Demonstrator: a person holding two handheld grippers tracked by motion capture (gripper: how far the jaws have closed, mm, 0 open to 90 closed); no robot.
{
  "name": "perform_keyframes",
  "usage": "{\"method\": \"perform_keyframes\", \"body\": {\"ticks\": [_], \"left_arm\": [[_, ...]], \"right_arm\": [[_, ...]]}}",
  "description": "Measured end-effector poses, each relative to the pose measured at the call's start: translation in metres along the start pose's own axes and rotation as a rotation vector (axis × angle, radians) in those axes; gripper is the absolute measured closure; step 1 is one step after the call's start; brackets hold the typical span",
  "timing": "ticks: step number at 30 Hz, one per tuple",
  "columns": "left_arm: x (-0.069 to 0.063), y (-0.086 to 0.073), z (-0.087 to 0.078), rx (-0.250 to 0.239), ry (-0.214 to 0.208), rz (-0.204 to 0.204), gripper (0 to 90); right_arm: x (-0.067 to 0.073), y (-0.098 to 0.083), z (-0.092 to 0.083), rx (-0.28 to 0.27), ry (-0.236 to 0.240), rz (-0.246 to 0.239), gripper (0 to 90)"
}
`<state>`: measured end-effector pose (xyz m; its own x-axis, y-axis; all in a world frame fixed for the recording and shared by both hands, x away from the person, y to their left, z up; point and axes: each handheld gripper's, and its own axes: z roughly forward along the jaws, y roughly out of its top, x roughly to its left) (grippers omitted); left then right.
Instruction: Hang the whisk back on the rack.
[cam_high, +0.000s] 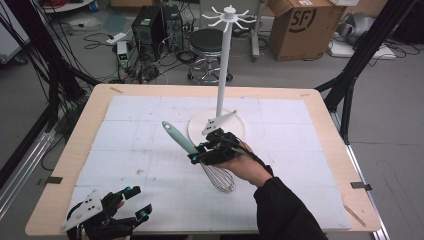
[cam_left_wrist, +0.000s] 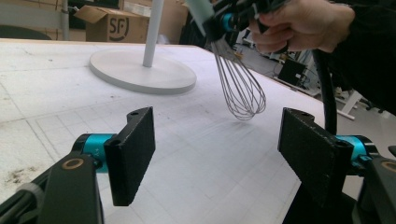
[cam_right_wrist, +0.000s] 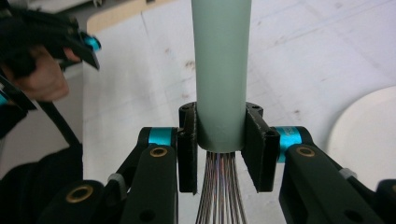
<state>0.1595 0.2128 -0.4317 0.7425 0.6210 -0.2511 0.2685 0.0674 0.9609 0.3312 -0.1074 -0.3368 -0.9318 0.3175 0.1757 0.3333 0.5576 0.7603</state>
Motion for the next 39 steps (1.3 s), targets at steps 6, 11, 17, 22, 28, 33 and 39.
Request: {"method": "perform_keyframes", "body": {"ticks": [6, 11, 17, 22, 28, 33, 39], "left_arm": [[-0.001, 0.000, 0.001, 0.005, 0.001, 0.004, 27.6], [0.000, 0.001, 0.000, 0.002, 0.002, 0.010, 27.6], [0.000, 0.001, 0.001, 0.004, 0.002, 0.008, 27.6], [0.000, 0.001, 0.001, 0.001, 0.002, 0.005, 27.5], [-0.001, 0.000, 0.002, 0.003, 0.000, 0.006, 27.4], [0.000, 0.001, 0.001, 0.001, 0.001, 0.004, 27.4], [0.000, 0.000, 0.000, -0.003, 0.003, 0.000, 27.3]], "right_arm": [[-0.004, 0.001, -0.027, -0.128, -0.036, 0.005, 68.9], [-0.008, 0.004, -0.047, -0.229, -0.094, 0.005, 68.9], [-0.010, 0.014, -0.075, -0.318, -0.131, 0.014, 68.9], [-0.012, 0.026, -0.094, -0.373, -0.174, 0.019, 68.9], [-0.015, 0.041, -0.111, -0.433, -0.178, 0.043, 68.9], [-0.018, 0.050, -0.120, -0.470, -0.176, 0.061, 68.9], [-0.024, 0.056, -0.127, -0.500, -0.190, 0.083, 68.9]]}}
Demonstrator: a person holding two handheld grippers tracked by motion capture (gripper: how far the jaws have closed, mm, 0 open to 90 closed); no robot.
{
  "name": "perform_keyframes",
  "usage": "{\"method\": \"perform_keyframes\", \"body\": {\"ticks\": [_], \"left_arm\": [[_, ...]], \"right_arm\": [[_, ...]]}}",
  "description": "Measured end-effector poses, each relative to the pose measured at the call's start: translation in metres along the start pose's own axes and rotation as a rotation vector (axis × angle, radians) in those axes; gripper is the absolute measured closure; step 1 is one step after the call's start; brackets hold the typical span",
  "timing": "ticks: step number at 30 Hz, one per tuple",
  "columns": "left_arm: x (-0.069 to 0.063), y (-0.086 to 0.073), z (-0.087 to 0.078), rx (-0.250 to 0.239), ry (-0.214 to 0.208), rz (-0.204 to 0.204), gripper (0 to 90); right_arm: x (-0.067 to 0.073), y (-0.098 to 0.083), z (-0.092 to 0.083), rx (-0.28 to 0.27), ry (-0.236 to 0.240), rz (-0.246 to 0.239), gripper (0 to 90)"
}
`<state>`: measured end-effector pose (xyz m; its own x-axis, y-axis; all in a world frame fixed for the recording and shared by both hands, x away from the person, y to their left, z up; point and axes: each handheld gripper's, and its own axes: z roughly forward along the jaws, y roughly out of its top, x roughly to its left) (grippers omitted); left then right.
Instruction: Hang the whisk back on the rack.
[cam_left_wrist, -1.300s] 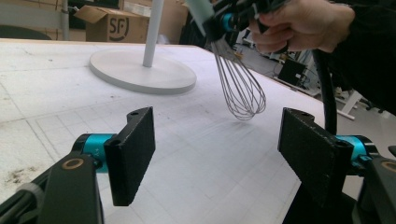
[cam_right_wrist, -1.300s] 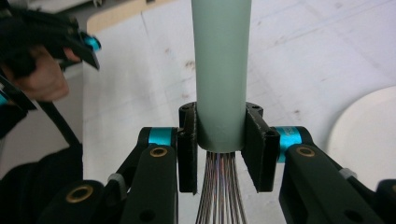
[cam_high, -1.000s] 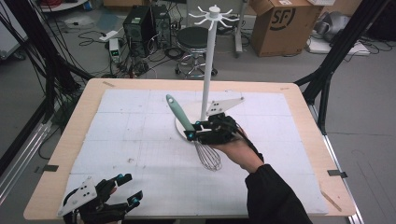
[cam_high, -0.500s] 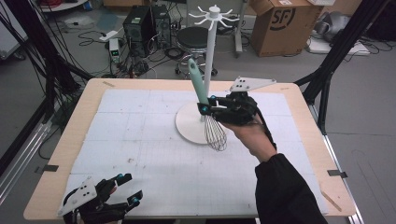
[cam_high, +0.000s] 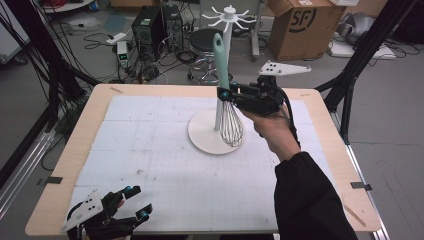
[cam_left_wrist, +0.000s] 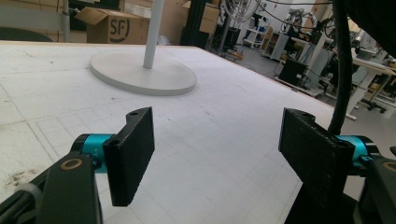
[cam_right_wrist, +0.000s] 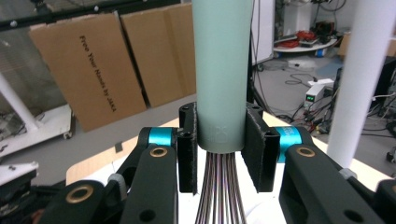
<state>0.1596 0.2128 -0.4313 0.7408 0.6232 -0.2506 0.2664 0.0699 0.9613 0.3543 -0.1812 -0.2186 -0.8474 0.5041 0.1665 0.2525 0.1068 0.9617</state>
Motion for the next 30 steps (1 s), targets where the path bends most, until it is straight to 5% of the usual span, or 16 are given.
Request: {"method": "perform_keyframes", "body": {"ticks": [14, 30], "left_arm": [[-0.001, 0.000, 0.001, 0.000, -0.002, 0.001, 27.2], [0.000, 0.000, 0.000, -0.001, 0.001, 0.001, 27.1]], "right_arm": [[-0.005, 0.009, -0.002, -0.027, -0.013, 0.035, 68.9], [-0.016, 0.007, 0.004, -0.033, -0.080, 0.064, 68.8]]}}
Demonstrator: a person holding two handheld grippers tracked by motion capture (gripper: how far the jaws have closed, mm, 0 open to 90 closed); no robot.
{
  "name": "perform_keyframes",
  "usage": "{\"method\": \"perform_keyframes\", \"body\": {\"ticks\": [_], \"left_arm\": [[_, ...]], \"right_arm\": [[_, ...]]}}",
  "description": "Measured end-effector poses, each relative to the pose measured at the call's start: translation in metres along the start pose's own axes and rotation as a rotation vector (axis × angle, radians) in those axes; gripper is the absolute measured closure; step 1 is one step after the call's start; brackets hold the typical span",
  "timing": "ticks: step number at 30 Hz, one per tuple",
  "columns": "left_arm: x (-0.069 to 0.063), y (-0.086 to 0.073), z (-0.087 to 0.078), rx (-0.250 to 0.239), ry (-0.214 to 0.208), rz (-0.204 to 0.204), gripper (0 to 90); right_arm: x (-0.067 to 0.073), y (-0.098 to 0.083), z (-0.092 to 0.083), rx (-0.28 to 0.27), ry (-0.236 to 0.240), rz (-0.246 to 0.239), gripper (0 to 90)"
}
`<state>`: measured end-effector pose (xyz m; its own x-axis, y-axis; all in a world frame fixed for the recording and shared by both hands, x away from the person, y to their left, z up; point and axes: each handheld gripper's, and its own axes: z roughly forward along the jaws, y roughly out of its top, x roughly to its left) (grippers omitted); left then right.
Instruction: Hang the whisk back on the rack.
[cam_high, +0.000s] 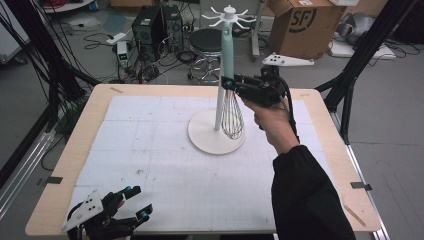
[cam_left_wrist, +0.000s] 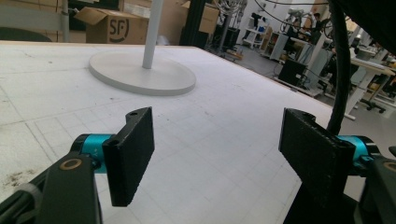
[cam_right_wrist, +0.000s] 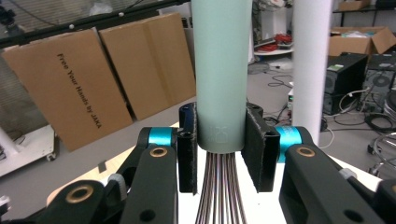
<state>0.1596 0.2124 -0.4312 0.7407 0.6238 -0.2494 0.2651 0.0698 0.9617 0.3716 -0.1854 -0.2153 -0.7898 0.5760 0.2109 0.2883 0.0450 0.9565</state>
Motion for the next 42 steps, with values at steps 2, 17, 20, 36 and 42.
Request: {"method": "perform_keyframes", "body": {"ticks": [2, 17, 20, 36, 42], "left_arm": [[0.000, 0.000, 0.000, 0.001, 0.000, 0.001, 27.1], [-0.001, 0.000, 0.000, 0.001, -0.003, 0.001, 26.8], [-0.001, 0.000, 0.000, 0.002, 0.000, 0.001, 26.7], [-0.003, -0.001, 0.004, 0.013, -0.005, 0.008, 26.1], [-0.003, 0.000, 0.002, 0.004, 0.004, 0.003, 25.9]], "right_arm": [[-0.003, 0.000, 0.000, -0.008, 0.002, 0.012, 68.8], [-0.009, -0.004, 0.000, -0.031, -0.019, 0.048, 51.5], [-0.008, -0.005, -0.001, -0.023, -0.021, 0.042, 48.8], [-0.004, -0.075, -0.017, 0.014, 0.038, 0.064, 25.5], [0.008, -0.099, -0.032, 0.012, 0.084, 0.028, 17.8]]}}
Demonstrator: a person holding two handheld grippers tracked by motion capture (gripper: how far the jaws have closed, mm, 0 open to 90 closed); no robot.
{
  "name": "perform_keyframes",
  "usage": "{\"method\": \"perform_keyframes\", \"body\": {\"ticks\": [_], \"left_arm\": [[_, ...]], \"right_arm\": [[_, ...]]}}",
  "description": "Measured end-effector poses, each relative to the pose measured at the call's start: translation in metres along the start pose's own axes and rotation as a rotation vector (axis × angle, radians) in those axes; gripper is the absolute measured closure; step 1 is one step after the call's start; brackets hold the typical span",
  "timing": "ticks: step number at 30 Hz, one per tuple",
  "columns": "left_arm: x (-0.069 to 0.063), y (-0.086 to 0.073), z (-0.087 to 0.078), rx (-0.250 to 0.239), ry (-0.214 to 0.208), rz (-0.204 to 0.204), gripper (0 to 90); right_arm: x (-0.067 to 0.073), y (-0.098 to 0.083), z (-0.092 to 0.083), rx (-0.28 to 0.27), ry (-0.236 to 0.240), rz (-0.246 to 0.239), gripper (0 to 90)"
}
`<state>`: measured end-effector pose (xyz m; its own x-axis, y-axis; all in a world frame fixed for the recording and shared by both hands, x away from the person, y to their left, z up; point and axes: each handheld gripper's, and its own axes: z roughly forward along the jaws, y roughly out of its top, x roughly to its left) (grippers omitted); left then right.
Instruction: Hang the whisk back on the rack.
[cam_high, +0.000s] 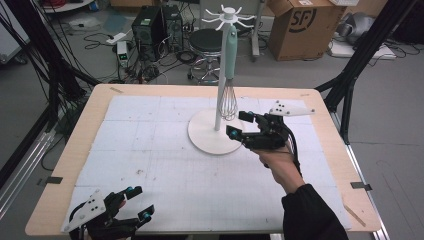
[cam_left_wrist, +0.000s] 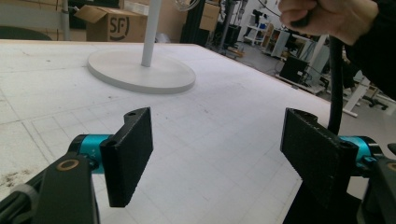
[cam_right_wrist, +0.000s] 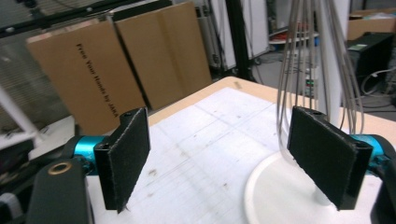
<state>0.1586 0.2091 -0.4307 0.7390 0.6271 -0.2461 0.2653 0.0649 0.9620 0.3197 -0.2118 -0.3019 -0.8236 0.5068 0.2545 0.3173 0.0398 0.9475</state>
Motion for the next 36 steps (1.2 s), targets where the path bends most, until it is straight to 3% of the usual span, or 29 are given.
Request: {"method": "perform_keyframes", "body": {"ticks": [8, 19, 27, 36], "left_arm": [[0.001, -0.002, -0.003, 0.000, 0.019, -0.002, 25.8], [-0.002, -0.001, -0.007, -0.013, 0.014, 0.004, 25.1], [0.002, -0.001, 0.000, -0.016, 0.010, -0.003, 25.3], [-0.002, -0.001, 0.002, -0.015, 0.010, 0.014, 25.0]], "right_arm": [[0.011, -0.027, -0.014, 0.007, -0.019, -0.053, 16.9], [0.020, -0.077, -0.040, -0.015, -0.053, -0.036, 15.7], [0.035, -0.102, -0.059, -0.010, -0.093, -0.081, 15.7], [0.033, -0.127, -0.070, -0.057, -0.112, -0.035, 15.7]]}}
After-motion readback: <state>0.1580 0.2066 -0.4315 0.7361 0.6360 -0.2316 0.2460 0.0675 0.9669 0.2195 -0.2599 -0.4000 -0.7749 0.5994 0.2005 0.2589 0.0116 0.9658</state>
